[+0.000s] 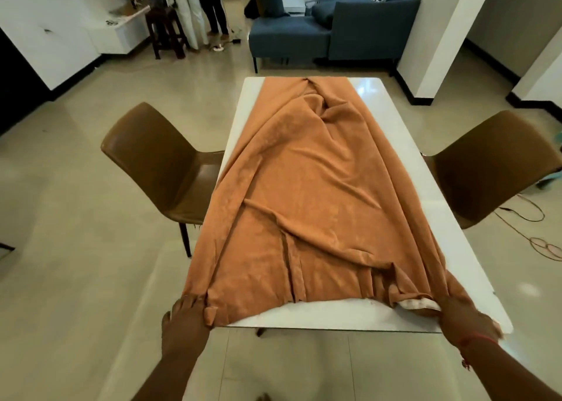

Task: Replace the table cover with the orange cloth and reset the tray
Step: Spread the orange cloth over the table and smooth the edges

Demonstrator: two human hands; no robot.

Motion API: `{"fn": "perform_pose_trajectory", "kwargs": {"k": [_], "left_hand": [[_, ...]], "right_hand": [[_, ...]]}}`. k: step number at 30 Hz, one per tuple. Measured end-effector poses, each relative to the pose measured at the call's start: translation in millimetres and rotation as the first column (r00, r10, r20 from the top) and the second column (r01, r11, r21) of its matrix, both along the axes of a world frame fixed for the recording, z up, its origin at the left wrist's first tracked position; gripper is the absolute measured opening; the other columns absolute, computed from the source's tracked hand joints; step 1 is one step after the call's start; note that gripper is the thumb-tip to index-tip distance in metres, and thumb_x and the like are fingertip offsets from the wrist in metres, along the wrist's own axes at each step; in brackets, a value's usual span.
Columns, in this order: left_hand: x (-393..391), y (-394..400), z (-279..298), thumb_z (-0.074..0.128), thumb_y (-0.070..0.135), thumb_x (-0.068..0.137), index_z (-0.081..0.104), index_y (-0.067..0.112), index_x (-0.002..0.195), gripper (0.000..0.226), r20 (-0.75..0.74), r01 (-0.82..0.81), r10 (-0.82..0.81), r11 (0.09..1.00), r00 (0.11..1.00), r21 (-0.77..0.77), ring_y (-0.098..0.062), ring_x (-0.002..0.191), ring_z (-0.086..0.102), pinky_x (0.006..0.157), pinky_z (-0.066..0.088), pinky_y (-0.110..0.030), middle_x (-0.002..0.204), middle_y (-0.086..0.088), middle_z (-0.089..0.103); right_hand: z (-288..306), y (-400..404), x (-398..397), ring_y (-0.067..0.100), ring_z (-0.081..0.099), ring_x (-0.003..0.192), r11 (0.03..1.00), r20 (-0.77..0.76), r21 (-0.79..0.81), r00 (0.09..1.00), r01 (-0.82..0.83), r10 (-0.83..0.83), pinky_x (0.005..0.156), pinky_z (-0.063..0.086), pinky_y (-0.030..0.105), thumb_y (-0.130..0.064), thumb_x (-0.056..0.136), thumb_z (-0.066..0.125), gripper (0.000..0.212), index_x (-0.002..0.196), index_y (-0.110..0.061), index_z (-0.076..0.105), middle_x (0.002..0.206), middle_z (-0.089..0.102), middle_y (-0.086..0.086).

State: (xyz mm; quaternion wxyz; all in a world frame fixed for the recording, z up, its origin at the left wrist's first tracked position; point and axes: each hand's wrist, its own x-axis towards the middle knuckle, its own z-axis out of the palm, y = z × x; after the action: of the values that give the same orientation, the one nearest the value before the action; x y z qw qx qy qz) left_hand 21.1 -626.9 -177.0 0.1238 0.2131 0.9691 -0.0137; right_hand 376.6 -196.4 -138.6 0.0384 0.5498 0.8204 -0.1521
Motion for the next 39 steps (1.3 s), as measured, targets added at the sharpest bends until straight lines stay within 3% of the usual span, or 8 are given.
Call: {"fn": "perform_pose_trajectory", "kwargs": {"k": [3,6,11,16,22,27,33,39], "left_hand": [[17,0,3,0.059,0.034,0.087,0.051,0.030,0.136,0.049,-0.008,-0.014,0.014,0.997,1.000,-0.082,-0.021,0.134,0.042,0.106,0.039,-0.046,0.138,0.003,0.050],[31,8,10,0.053,0.035,0.091,0.048,0.031,0.137,0.046,-0.031,-0.031,0.028,0.992,0.999,-0.122,-0.020,0.136,0.039,0.109,0.037,-0.044,0.141,0.005,0.048],[43,14,15,0.058,0.034,0.089,0.052,0.029,0.131,0.043,-0.025,-0.060,0.058,0.992,0.998,-0.114,-0.022,0.135,0.039,0.106,0.040,-0.045,0.138,0.004,0.050],[43,1,19,0.046,0.038,0.097,0.044,0.033,0.139,0.043,0.025,-0.045,0.048,0.994,0.999,-0.097,-0.029,0.138,0.035,0.105,0.040,-0.043,0.147,0.001,0.040],[12,-28,9,0.043,0.028,0.096,0.054,0.031,0.133,0.039,0.079,0.039,-0.046,0.995,0.996,0.088,-0.026,0.114,0.050,0.089,0.050,-0.039,0.135,0.000,0.050],[-28,-65,-3,0.041,0.030,0.099,0.057,0.027,0.126,0.031,0.087,0.067,-0.093,0.962,0.992,0.266,-0.023,0.100,0.049,0.076,0.052,-0.038,0.120,-0.002,0.052],[-84,-116,-11,0.047,0.020,0.091,0.055,0.027,0.129,0.039,0.116,0.160,-0.180,0.974,0.977,0.157,-0.025,0.101,0.051,0.074,0.052,-0.036,0.127,-0.003,0.049],[-117,-129,-25,0.049,0.024,0.092,0.046,0.026,0.136,0.043,0.254,0.191,-0.175,0.981,0.951,-0.038,-0.027,0.116,0.045,0.087,0.053,-0.040,0.147,-0.002,0.031]], "right_hand": [[13,-6,4,0.040,0.051,0.125,0.993,0.117,-0.051,0.987,-0.106,0.111,0.089,0.049,0.046,-0.021,0.089,0.049,0.087,0.151,-0.051,-0.004,0.151,0.039,0.014],[11,3,0,0.038,0.031,0.142,0.973,0.348,-0.132,0.911,-0.188,0.223,0.109,0.036,0.056,-0.037,0.087,0.054,0.075,0.153,-0.038,0.017,0.159,0.025,0.010],[28,-39,-52,0.038,0.021,0.147,0.886,0.206,0.091,0.879,-0.455,0.430,0.116,0.019,0.059,-0.035,0.090,0.049,0.060,0.147,-0.025,0.033,0.160,0.025,0.009],[23,-115,-123,0.030,0.013,0.150,0.719,0.164,-0.161,0.700,-0.676,0.695,0.118,0.017,0.051,-0.030,0.090,0.046,0.068,0.153,-0.025,0.022,0.164,0.013,0.002],[0,-169,-189,0.032,0.025,0.146,0.699,0.150,-0.305,0.692,-0.647,0.706,0.113,0.031,0.050,-0.040,0.094,0.050,0.069,0.153,-0.021,0.020,0.161,0.020,0.006],[-25,-200,-235,0.034,0.053,0.120,0.831,0.168,-0.123,0.814,-0.542,0.556,0.092,0.050,0.045,-0.026,0.098,0.039,0.048,0.145,-0.017,0.031,0.139,0.049,0.009],[-15,-261,-255,0.031,0.063,0.105,0.833,0.132,-0.224,0.831,-0.506,0.541,0.079,0.040,0.036,-0.023,0.100,0.035,0.050,0.148,-0.022,0.021,0.125,0.063,0.012],[-6,-325,-253,0.031,0.062,0.108,0.793,0.232,-0.351,0.775,-0.497,0.588,0.093,0.044,0.039,-0.047,0.095,0.044,0.076,0.153,-0.016,0.006,0.126,0.062,0.013]]}}
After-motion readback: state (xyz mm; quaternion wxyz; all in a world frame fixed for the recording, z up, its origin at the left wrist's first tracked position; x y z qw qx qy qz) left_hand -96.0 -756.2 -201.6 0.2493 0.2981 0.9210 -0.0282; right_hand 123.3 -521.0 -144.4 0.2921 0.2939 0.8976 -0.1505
